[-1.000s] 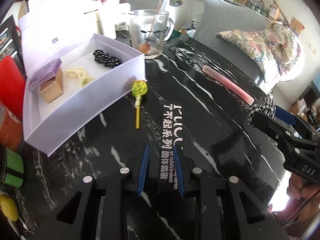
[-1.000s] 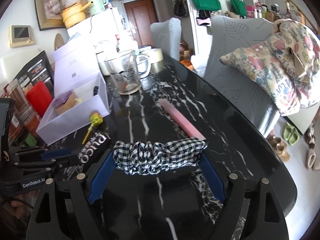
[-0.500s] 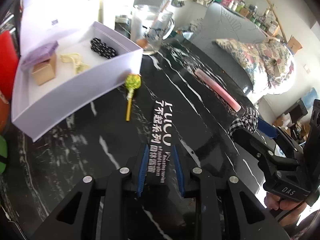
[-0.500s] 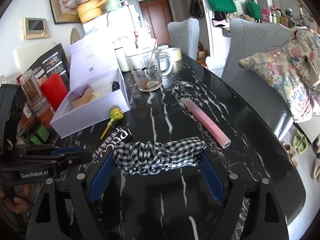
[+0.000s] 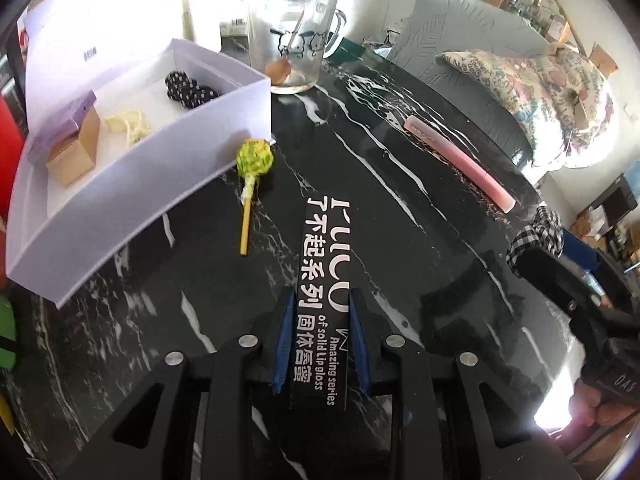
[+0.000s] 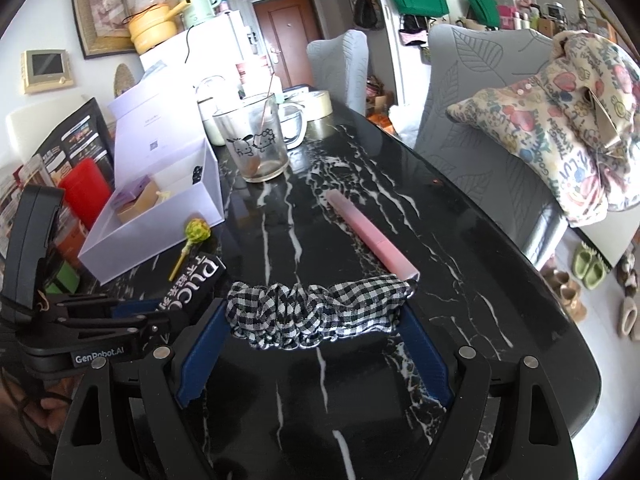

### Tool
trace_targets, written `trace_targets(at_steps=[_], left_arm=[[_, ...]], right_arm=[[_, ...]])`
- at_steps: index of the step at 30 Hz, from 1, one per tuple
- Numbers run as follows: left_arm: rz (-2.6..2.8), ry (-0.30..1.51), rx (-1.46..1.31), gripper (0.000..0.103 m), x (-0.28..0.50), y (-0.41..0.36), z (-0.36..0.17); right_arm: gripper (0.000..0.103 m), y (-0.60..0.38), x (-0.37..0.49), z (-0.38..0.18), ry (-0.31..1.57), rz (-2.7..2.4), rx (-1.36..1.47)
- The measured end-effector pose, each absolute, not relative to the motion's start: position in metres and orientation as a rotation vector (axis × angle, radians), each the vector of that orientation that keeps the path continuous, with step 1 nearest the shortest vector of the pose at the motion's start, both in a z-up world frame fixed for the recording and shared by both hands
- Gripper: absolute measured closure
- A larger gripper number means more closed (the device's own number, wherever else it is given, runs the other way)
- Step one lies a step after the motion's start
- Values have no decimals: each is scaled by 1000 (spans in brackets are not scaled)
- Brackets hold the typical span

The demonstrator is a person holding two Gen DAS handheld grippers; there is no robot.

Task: Organize rigid objects

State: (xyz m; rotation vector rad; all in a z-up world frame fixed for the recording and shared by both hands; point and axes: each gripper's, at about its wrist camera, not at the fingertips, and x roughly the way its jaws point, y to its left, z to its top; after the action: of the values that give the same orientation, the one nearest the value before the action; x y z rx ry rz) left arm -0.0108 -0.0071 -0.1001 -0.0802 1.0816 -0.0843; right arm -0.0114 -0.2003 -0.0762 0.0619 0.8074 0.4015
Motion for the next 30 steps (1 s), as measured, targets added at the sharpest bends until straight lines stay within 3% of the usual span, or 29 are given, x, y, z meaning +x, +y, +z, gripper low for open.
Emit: trace_targets(at_steps=[30], left_arm=[[137, 941, -141, 78, -79, 67, -52]], right_arm=[[18, -107, -30, -62, 779, 705, -60]])
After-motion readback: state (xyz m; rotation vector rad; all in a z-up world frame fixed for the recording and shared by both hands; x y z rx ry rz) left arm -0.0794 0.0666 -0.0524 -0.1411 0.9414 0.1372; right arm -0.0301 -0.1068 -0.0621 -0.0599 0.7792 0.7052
